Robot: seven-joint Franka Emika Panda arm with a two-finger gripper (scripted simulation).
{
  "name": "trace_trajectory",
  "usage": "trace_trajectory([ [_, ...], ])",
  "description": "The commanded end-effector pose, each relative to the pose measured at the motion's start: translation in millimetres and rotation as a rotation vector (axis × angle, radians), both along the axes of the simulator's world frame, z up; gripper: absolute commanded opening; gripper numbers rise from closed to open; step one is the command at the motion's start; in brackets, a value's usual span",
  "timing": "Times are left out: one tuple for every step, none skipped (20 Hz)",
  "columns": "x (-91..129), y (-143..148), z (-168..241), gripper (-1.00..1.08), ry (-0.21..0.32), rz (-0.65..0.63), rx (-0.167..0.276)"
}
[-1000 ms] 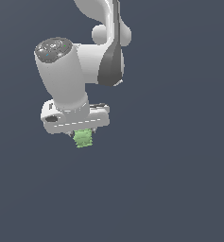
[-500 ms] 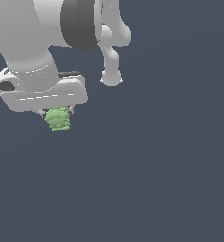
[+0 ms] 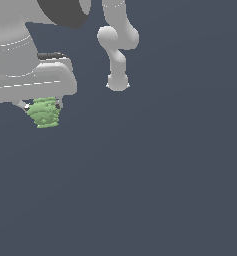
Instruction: Pick up the object and move it to a goal position.
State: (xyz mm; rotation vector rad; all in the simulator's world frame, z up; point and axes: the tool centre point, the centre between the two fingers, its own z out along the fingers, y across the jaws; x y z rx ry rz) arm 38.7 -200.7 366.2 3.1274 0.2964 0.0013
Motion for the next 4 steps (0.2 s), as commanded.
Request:
trace_trajectory([
  [0.0, -2.8, 4.5, -1.0, 0.001, 0.001, 0.0],
  [0.0, -3.5, 5.4, -1.0, 0.001, 0.001, 0.0],
  [0.0, -3.8, 5.9, -1.0, 0.001, 0.001, 0.0],
  [0.0, -3.9, 6.1, -1.0, 0.001, 0.001, 0.0],
])
